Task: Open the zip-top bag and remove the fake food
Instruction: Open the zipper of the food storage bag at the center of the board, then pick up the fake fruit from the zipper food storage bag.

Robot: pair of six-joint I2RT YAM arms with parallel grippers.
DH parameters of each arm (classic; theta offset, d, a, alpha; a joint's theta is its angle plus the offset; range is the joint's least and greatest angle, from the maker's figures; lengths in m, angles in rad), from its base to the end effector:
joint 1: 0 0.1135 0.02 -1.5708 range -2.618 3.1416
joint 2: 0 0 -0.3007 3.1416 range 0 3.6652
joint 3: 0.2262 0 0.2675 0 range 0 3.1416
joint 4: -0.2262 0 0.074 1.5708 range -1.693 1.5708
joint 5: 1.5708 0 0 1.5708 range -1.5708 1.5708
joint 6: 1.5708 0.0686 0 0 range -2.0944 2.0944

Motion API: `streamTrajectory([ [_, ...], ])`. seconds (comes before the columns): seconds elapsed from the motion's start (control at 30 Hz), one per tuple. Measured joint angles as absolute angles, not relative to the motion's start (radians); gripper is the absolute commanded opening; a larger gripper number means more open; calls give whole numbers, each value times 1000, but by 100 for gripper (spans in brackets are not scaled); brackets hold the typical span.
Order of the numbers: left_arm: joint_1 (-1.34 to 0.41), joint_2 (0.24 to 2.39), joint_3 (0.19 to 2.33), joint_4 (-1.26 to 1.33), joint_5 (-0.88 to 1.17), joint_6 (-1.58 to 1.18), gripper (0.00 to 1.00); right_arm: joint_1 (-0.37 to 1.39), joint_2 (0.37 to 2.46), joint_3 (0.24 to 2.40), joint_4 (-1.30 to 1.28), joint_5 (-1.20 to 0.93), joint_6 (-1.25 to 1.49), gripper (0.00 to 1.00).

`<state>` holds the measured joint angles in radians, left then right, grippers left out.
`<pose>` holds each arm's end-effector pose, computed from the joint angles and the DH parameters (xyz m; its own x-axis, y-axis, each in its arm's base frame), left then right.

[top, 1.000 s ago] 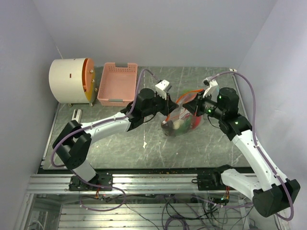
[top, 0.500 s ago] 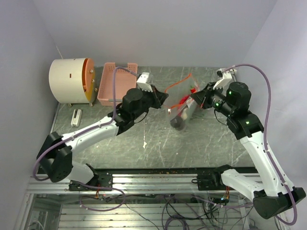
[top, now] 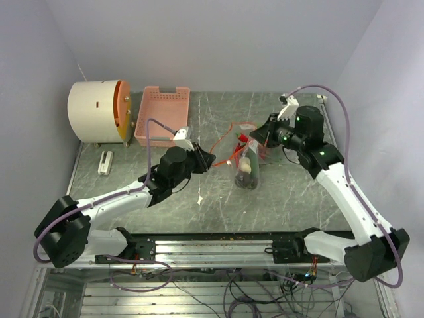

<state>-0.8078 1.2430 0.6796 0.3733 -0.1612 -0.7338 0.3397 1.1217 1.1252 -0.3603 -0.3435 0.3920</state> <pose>0.2255 -0.2199 0.2829 -0.5018 -0.4317 -0.7496 0.3615 0.6826 -0.6351 0.2561 0.1150 0.3969 -0.5379 0.1915 -0.8210 -0.4391 0.7677 0.4667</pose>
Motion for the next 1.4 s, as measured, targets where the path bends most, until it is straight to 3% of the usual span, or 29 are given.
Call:
streamTrajectory([
  [0.3,-807,1212,710,165,-194,-649,71,411,1218,1044,-266,-367,381,0],
  [0.43,-807,1187,770,68,-223,-599,77,471,1220,1019,-244,-363,375,0],
  [0.47,-807,1174,782,44,-233,-590,75,480,1220,1016,-243,-358,374,0],
  [0.73,-807,1101,800,41,-204,-599,30,523,1196,983,-229,-332,374,0],
  [0.9,-807,1192,815,133,-101,-647,15,538,1193,982,-228,-323,374,0],
  [1.07,-810,1290,825,206,-6,-690,11,544,1193,955,-201,-320,383,0],
  [1.4,-815,1400,822,280,25,-719,14,559,1196,925,-158,-322,405,0],
])
